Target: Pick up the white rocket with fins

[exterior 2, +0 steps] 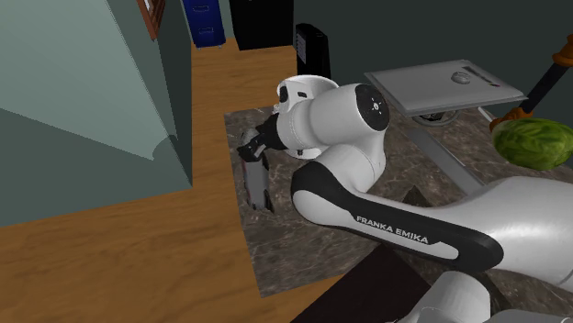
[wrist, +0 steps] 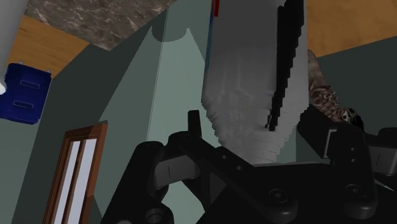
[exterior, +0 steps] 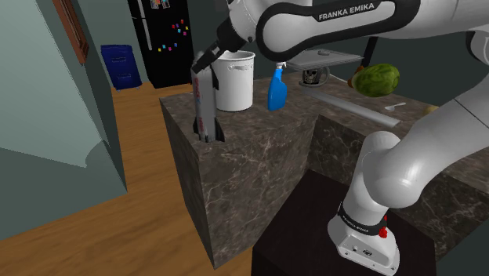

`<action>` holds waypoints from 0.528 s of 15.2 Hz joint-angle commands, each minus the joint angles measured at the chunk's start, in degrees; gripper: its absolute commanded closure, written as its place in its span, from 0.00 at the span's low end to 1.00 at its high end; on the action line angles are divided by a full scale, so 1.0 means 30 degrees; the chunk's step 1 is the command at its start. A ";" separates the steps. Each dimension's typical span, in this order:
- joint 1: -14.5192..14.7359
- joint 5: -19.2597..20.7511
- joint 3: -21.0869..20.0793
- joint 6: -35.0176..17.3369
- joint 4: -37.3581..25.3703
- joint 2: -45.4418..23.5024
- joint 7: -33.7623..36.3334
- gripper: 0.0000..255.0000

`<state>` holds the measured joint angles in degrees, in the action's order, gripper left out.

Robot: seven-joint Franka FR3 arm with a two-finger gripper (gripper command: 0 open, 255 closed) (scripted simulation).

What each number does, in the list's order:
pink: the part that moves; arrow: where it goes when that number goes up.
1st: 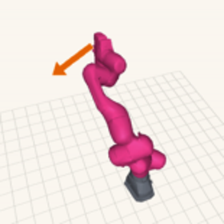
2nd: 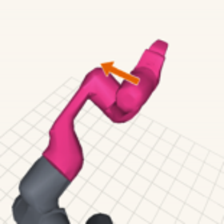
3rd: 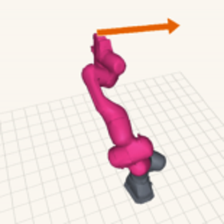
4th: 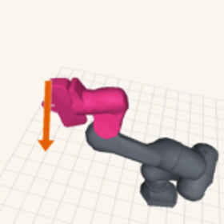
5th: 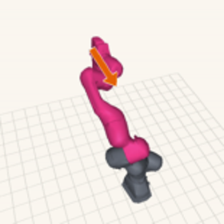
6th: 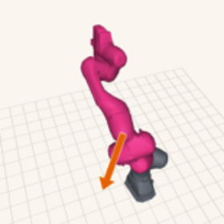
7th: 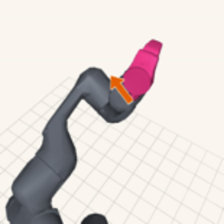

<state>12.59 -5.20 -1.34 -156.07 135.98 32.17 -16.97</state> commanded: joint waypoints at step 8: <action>-0.0142 0.0160 -0.0028 0.2208 -0.2395 -0.0158 0.0167 1.00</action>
<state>12.18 -4.74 -1.54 -150.21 129.88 31.91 -16.40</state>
